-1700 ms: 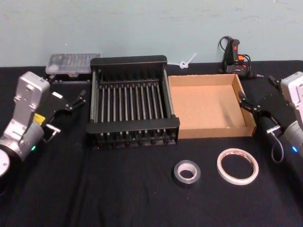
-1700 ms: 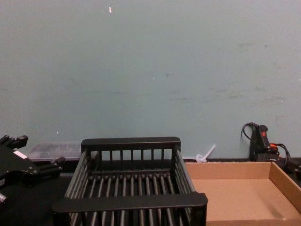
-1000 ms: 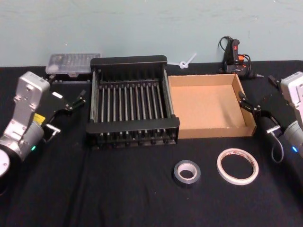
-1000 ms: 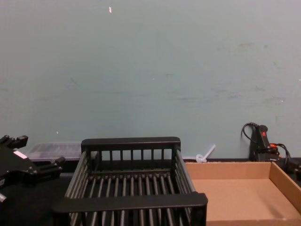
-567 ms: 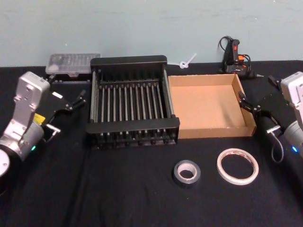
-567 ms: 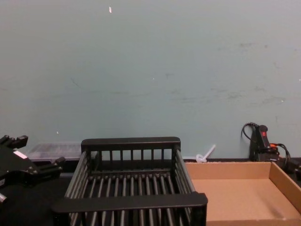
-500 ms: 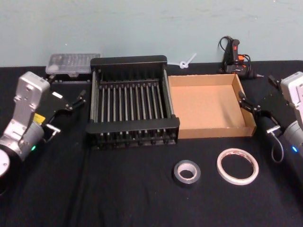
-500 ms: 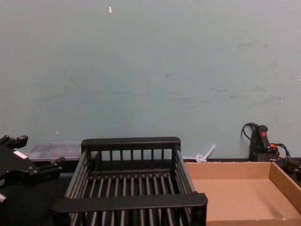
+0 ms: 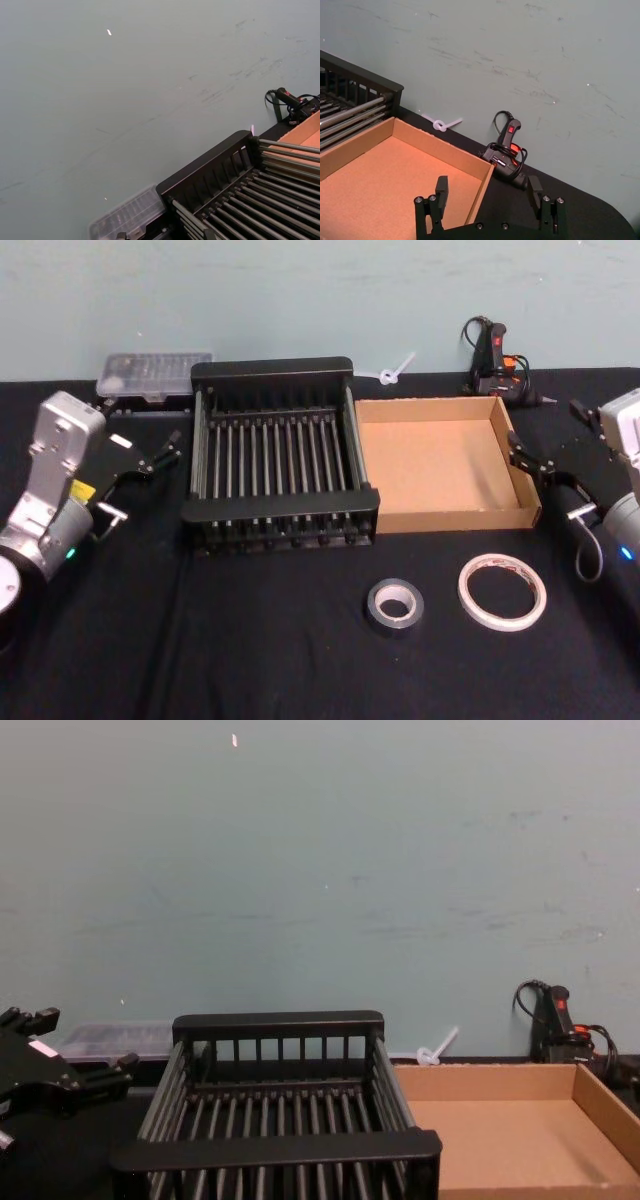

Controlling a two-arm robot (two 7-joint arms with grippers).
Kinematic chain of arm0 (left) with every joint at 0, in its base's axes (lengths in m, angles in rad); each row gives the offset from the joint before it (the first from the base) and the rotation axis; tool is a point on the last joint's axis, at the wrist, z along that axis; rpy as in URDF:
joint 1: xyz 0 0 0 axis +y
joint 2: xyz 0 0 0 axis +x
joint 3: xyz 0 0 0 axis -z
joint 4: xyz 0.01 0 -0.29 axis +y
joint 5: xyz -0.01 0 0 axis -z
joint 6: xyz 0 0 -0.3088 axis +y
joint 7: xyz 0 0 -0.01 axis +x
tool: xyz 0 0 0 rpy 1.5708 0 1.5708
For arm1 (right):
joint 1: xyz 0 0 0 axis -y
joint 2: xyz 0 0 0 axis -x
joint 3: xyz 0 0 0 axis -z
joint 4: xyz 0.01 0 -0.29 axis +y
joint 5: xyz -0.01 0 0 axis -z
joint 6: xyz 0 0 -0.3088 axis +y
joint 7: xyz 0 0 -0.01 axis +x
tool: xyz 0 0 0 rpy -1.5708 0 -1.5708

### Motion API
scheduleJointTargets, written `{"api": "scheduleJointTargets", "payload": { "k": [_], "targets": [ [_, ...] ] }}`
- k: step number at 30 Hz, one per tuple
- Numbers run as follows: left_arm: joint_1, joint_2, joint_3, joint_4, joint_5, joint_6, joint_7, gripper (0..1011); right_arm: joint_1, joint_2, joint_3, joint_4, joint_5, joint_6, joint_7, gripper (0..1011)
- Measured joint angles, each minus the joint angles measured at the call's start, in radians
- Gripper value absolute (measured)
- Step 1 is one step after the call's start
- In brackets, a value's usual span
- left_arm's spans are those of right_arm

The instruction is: Pick up the white tape and place it into the black box , Pick up the silver tape and place it into the brown box.

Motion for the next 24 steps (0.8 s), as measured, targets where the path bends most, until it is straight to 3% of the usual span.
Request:
{"api": "scheduleJointTargets", "payload": {
  "k": [11, 24],
  "targets": [
    [0.0, 0.0, 0.0, 0.0, 0.0, 0.0, 0.0, 1001, -0.052, 0.028, 0.042, -0.068, 0.024, 0.021, 0.052, 1002],
    [0.0, 0.0, 0.0, 0.0, 0.0, 0.0, 0.0, 1001, -0.153, 0.09, 0.118, -0.205, 0.135, 0.116, 0.17, 1002]
  ]
}}
